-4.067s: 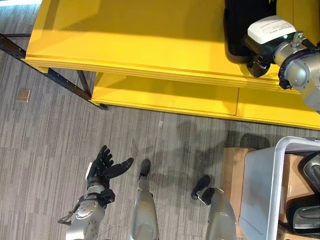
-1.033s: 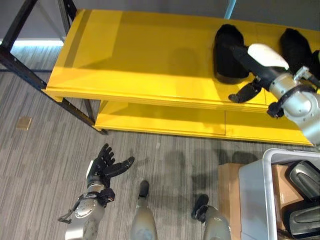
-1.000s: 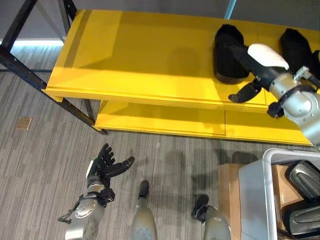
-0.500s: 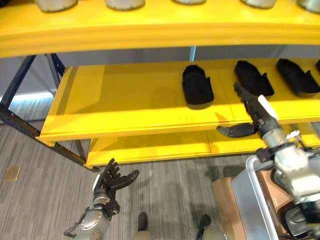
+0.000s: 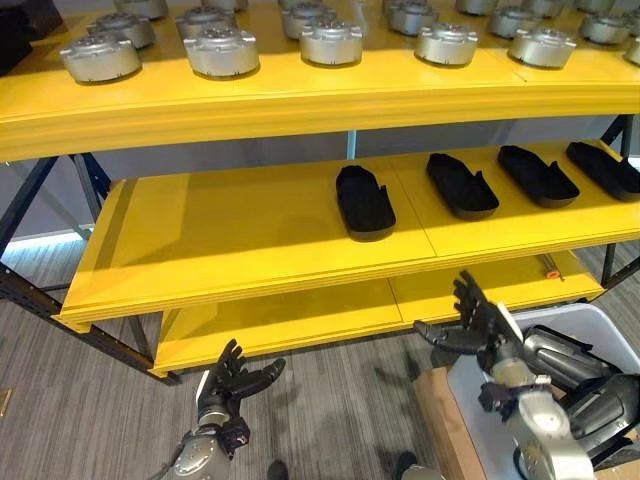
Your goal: Move parts from the plastic box to the shelf.
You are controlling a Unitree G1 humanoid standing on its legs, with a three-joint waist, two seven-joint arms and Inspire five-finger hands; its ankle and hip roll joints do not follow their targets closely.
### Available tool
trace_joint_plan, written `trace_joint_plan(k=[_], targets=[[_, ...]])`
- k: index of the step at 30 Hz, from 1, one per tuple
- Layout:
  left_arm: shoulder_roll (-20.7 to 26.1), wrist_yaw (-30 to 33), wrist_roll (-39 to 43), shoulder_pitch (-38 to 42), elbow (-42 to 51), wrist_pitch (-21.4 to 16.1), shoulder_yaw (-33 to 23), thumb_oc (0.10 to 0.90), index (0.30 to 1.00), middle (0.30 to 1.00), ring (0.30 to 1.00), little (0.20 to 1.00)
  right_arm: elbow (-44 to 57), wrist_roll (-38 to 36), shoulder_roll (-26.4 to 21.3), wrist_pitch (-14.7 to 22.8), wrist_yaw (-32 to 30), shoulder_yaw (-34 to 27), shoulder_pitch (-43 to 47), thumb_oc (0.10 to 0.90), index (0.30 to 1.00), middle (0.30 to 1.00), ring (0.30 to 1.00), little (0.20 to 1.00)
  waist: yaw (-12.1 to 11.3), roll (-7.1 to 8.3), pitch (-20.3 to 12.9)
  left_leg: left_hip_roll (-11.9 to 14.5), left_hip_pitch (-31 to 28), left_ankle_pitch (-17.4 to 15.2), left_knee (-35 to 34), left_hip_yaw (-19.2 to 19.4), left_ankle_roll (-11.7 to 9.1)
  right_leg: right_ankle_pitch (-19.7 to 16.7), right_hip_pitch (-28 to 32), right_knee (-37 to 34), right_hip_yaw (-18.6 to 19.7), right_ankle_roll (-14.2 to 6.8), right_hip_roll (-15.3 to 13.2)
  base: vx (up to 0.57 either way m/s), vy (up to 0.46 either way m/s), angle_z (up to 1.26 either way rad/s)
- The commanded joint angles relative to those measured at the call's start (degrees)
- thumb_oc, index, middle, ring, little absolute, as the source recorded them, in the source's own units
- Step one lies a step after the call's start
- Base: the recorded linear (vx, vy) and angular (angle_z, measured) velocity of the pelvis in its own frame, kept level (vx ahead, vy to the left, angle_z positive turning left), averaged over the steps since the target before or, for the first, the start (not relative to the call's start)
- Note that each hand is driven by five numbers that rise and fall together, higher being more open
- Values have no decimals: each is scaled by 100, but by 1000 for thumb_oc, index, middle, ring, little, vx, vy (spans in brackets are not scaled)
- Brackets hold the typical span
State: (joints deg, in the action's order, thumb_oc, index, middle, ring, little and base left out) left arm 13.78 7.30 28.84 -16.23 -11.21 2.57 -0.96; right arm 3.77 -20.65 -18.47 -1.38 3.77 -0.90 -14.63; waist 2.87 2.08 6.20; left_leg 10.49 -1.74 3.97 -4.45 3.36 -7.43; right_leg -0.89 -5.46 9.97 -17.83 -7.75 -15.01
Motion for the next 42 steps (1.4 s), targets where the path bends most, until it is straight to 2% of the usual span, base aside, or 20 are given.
trace_joint_plan(k=[1,4,6,8,9,12,13,14,16,17,18,19,20,23,25,27,28,29,32,42], targets=[[175,81,-168,166,469,-528,-425,900,1000,1000,1000,1000,318,-213,-44,581,-93,-242,670,900,1000,1000,1000,1000,-61,133,-80,421,-801,-1362,525,-31,-80,-854,-152,-314,451,-725,-771,-39,74,-22],[192,152,-192,171,458,-550,-412,900,1000,1000,1000,1000,311,-116,37,629,-203,-255,674,900,1000,1000,1000,1000,-76,195,59,320,-649,-1571,985,-51,-27,-903,-134,-301,536,-725,-822,-67,57,-13],[265,257,-192,255,514,-633,-392,900,1000,1000,1000,1000,361,-234,153,731,-294,-166,751,900,1000,1000,1000,1000,-118,288,379,94,-249,-1906,1800,-115,49,-1068,-145,-261,648,-725,-968,-180,177,-3],[393,181,-226,407,518,-681,-262,900,1000,1000,1000,1000,445,-207,163,751,-321,-308,620,900,1000,1000,1000,1000,-30,343,694,-335,279,-2261,2576,-114,276,-1800,-253,-338,808,-725,-1311,-233,389,-7],[433,181,-250,496,478,-700,-200,900,1000,1000,1000,1000,416,-207,204,769,-359,-340,615,900,1000,1000,1000,1000,1,344,720,-457,391,-2299,2674,-65,328,-2070,-312,-428,762,-725,-1456,-132,302,-3],[517,168,-301,624,442,-734,-120,900,1000,1000,1000,1000,264,-221,254,776,-420,-276,694,900,1000,1000,1000,1000,74,231,728,-515,432,-2260,2537,172,482,-2167,-505,-507,395,-725,-1555,-83,279,8],[521,168,-301,627,440,-735,-123,900,1000,1000,1000,1000,263,-221,258,776,-420,-274,697,900,1000,1000,1000,1000,87,265,711,-557,449,-2225,2509,171,491,-2182,-530,-513,400,-725,-1594,-92,295,-25],[527,172,-319,665,427,-743,-76,900,1000,1000,1000,1000,185,-186,206,771,-426,-182,772,900,1000,1000,1000,1000,63,153,735,-499,356,-2109,2328,284,552,-2137,-569,-419,151,-725,-1549,-89,238,-77],[515,224,-287,805,445,-757,-37,900,1000,1000,1000,1000,140,-224,127,789,-439,-19,938,900,1000,1000,1000,1000,7,30,700,-487,295,-1698,1773,598,707,-1621,-560,142,-369,-655,-1487,-165,396,-108],[514,261,-258,830,465,-758,-23,900,1000,1000,1000,1000,123,-323,142,805,-439,34,975,900,1000,1000,1000,1000,-42,-43,665,-451,239,-1684,1599,647,759,-1318,-460,535,-431,-649,-1348,-149,260,-82],[512,262,-258,838,467,-759,-20,900,1000,1000,1000,1000,122,-329,138,809,-439,28,982,900,1000,1000,1000,1000,-39,13,676,-511,272,-1565,1572,708,783,-1376,-494,505,-469,-590,-1413,-109,225,-82],[492,322,-189,903,475,-765,41,900,1000,1000,1000,1000,56,-443,190,834,-438,125,1045,900,1000,1000,1000,1000,-102,-47,603,-546,290,-1511,1339,864,855,-808,-249,1055,-431,-556,-1084,-163,177,-85],[469,354,-139,901,511,-762,66,900,1000,1000,1000,1000,40,-434,208,833,-449,192,1090,900,1000,1000,1000,1000,-149,-30,552,-597,330,-1435,1243,983,906,-608,-90,1187,-427,-514,-923,-165,203,-64],[452,383,-43,863,586,-748,91,900,1000,1000,1000,1000,28,-445,206,816,-455,312,1160,900,1000,1000,1000,1000,-240,-9,468,-609,410,-1328,1157,1211,952,-331,87,1456,-375,-442,-737,-96,31,-59],[417,402,47,761,652,-734,34,900,1000,1000,1000,1000,43,-404,194,795,-440,393,1211,900,1000,1000,1000,1000,-391,87,376,-561,485,-1202,1116,1489,893,-244,481,1000,-601,-415,-684,-146,-65,-98],[398,374,91,577,770,-737,-92,900,1000,1000,1000,1000,58,-423,197,782,-458,446,1250,900,1000,1000,1000,1000,-570,189,348,-474,553,-1125,1175,1764,788,-368,719,246,-927,-472,-688,-166,-180,-122],[339,329,83,464,711,-725,-168,900,1000,1000,1000,1000,64,-437,206,789,-438,413,1180,900,1000,1000,1000,1000,-566,251,293,-363,611,-1068,1251,1927,708,-304,889,-356,-887,-504,-563,-151,-299,-220],[288,326,110,414,644,-753,-206,900,1000,1000,1000,1000,69,-451,175,791,-419,377,1122,900,1000,1000,1000,1000,-450,234,271,-194,596,-990,1305,2098,617,-341,792,-582,-648,-513,-384,-97,-246,-204],[273,286,131,340,631,-778,-260,900,1000,1000,1000,1000,164,-516,132,787,-365,272,1008,900,1000,1000,1000,1000,-297,200,242,-8,561,-921,1316,2266,524,-340,733,-797,-436,-454,-251,-14,-128,-92],[171,-41,-40,237,582,-725,-66,900,1000,1000,1000,1000,386,-641,114,836,-270,-169,450,900,1000,1000,1000,1000,247,-75,173,481,193,-465,1079,2710,95,37,895,-1332,-163,-253,270,41,-98,-53]])
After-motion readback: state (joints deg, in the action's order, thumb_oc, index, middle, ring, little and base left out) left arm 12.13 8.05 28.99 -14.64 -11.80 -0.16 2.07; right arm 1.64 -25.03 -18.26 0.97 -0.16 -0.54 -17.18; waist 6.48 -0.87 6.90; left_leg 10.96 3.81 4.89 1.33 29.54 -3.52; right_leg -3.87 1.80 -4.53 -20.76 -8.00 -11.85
